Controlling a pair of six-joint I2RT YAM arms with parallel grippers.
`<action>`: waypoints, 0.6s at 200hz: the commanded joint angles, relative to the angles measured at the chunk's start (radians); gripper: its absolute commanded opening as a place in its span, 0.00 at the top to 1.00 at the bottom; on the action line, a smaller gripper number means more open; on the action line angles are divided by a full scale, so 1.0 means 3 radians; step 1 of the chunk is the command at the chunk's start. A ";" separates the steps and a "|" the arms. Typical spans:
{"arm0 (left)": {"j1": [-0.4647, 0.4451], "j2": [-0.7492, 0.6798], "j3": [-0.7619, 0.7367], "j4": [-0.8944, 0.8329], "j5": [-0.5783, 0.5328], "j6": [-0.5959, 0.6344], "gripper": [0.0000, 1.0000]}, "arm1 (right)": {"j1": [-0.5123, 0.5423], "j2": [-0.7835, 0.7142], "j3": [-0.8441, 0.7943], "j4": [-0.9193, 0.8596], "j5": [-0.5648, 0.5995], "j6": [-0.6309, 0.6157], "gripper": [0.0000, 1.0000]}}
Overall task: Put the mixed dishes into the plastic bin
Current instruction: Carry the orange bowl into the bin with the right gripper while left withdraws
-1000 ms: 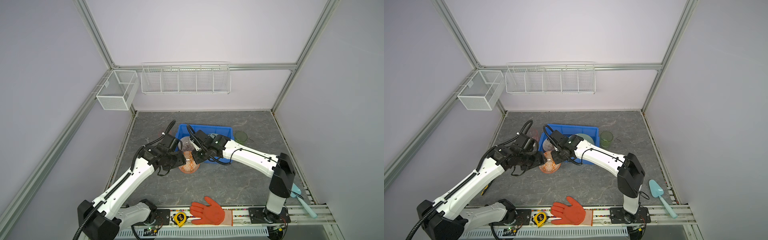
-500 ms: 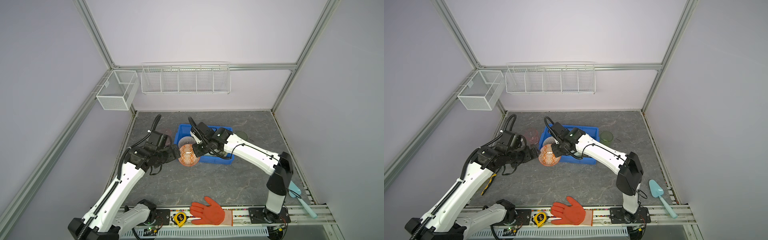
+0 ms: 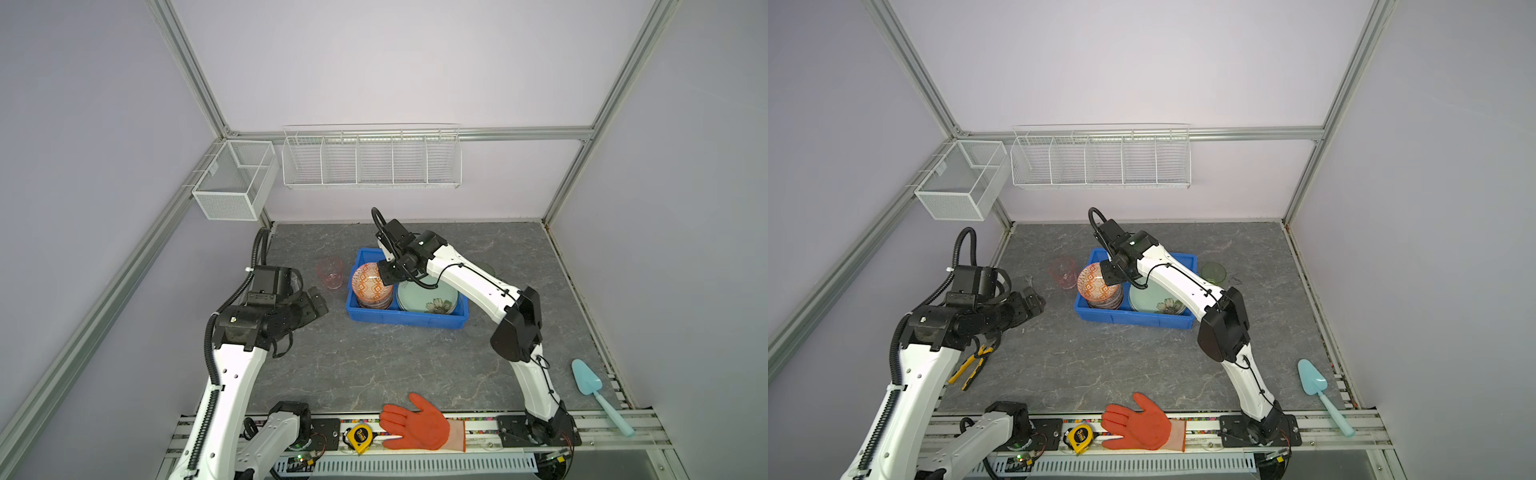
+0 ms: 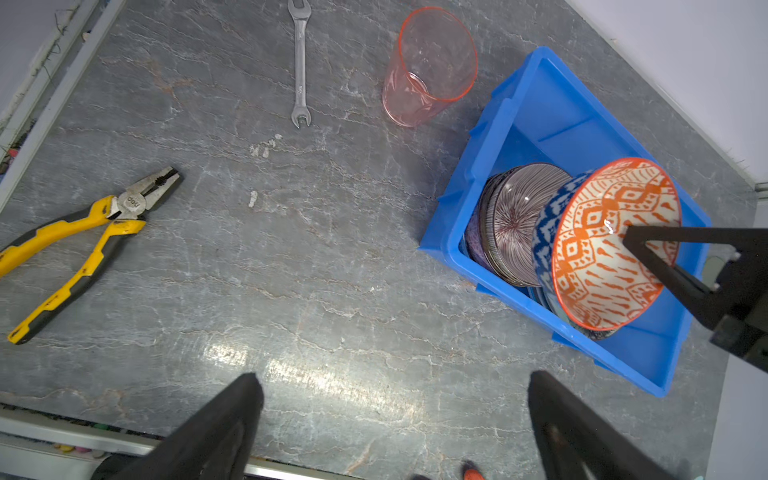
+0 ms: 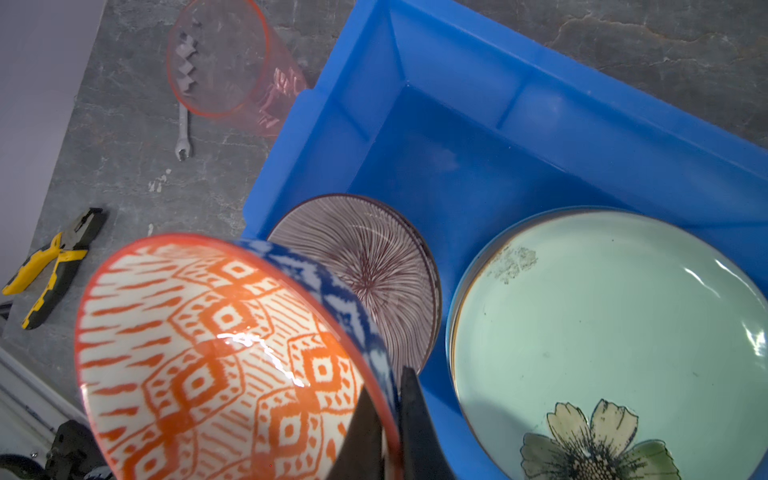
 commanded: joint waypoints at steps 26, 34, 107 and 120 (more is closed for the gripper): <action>0.0073 0.0064 -0.0159 0.0103 -0.0028 0.0393 0.01 | -0.0071 0.0144 0.0184 0.0002 0.0054 0.0007 0.93; 0.0073 0.0089 -0.0174 0.0166 -0.0092 0.0428 0.00 | -0.0079 0.0165 0.0186 0.0009 0.0067 0.0013 0.93; 0.0074 0.0350 -0.0180 0.0666 -0.0271 0.0706 0.01 | -0.0087 0.0330 0.0182 0.0048 0.0081 0.0093 0.93; 0.0073 0.0309 -0.0221 0.0752 -0.0254 0.0674 0.00 | -0.0084 0.0339 0.0168 0.0052 0.0098 0.0103 0.93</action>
